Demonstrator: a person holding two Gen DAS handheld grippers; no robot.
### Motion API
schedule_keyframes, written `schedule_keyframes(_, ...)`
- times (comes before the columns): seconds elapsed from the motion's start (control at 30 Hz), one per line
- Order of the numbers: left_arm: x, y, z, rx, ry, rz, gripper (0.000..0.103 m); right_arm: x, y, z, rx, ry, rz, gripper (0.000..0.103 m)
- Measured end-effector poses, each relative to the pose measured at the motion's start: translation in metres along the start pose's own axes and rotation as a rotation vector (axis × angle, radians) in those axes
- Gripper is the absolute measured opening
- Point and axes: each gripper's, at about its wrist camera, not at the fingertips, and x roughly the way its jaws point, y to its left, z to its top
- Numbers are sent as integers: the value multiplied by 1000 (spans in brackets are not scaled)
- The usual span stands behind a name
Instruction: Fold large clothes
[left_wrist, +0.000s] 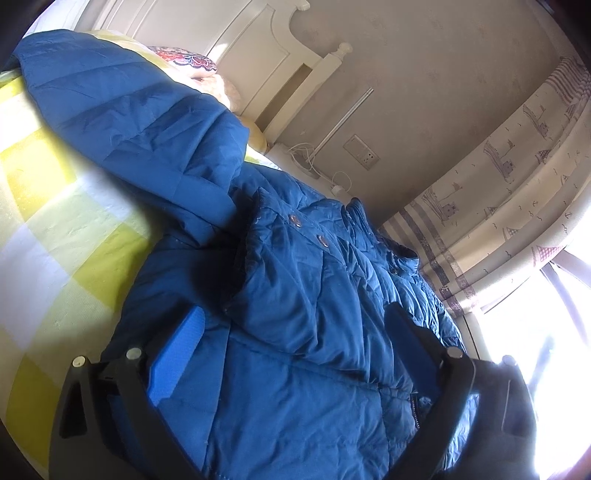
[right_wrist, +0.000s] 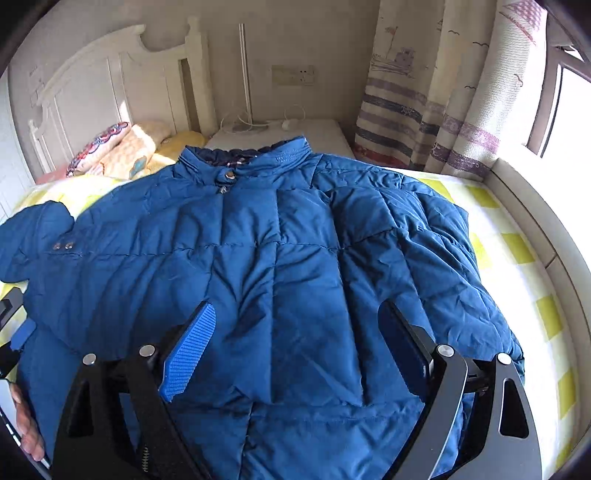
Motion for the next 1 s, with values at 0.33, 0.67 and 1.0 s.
schedule_keyframes(0.33,-89,99,73,-302,-279,52,97,5,-5,-36,-40,61,46,86)
schedule_keyframes(0.67,-111,235,193,-455,-301,369,51,6,-12,-36,-13,48,56,86)
schedule_keyframes(1.0,-83,4,160,134,-341,200,5,-16,-63,-43,282,-93,100,86)
